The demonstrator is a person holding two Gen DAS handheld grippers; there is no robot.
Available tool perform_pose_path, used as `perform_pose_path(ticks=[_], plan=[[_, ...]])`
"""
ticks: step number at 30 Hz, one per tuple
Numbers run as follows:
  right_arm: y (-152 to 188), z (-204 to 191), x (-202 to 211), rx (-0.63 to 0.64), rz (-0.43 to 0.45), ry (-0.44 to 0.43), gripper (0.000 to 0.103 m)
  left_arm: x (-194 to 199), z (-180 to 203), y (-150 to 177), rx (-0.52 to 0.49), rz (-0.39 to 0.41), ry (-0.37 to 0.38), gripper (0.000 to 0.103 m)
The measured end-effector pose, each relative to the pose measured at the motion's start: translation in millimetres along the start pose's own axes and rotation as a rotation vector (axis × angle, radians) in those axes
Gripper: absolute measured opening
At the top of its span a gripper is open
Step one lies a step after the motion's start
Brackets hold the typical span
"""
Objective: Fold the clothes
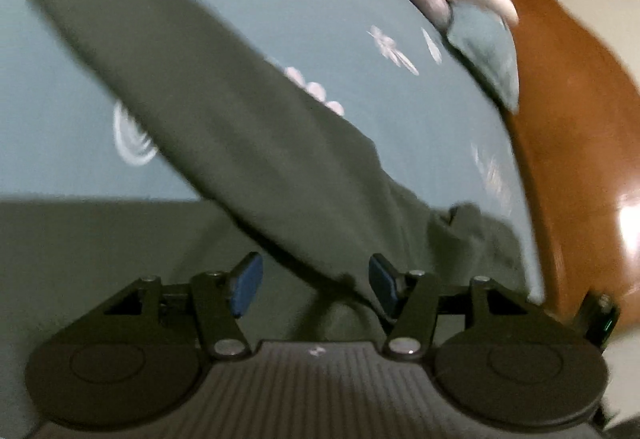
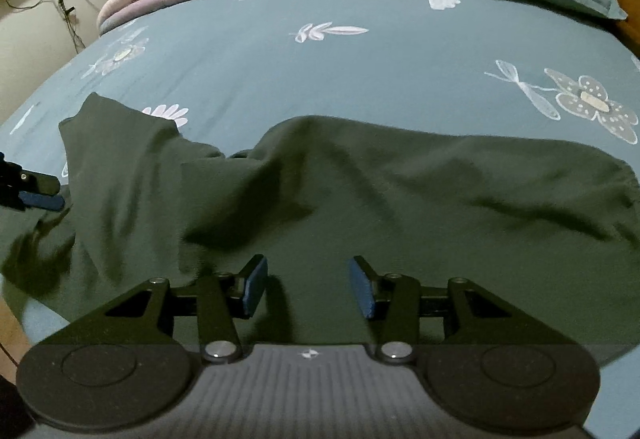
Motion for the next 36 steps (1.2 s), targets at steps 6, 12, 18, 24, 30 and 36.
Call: perform_pose_path(ticks=[6, 12, 18, 24, 30, 36], plan=[[1.8, -7.3, -0.6, 0.009, -0.019, 0.017, 0.053, -15.7, -26.6, -8.2, 0.176, 0.075, 0.132, 0.062], [3.0, -10.2, 0.0, 0.002, -0.029, 0.033, 0.053, -32.1, -38.2, -22.1, 0.255, 0.138, 0.22, 0.063], [1.2, -14.3, -1.2, 0.01, -0.033, 0.037, 0.053, -47.4, -32.0, -43.8, 0.257, 0.194, 0.238, 0.063], [1.9, -19.3, -6.9, 0.016, -0.042, 0.028, 0.054, -65.1, -31.0, -58.7, 0.299, 0.242, 0.312, 0.065], [4.4, -19.0, -9.3, 0.009, -0.039, 0.018, 0.057, -75.6, -18.8, -73.3, 0.21, 0.252, 0.254, 0.066], [6.9, -17.2, -7.4, -0.004, -0.026, 0.009, 0.057, -69.4, -17.2, -68.2, 0.144, 0.223, 0.126, 0.021]])
Point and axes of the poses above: each gripper's, at about its wrist camera, not at the fingertips, and x roughly against the way its jaws point, z to its right, y to its underside, the point moved 4 cm from there along -x, roughly the way its jaws point, and after that the axes turned 1 degree about -y, right-handed, at the moved point
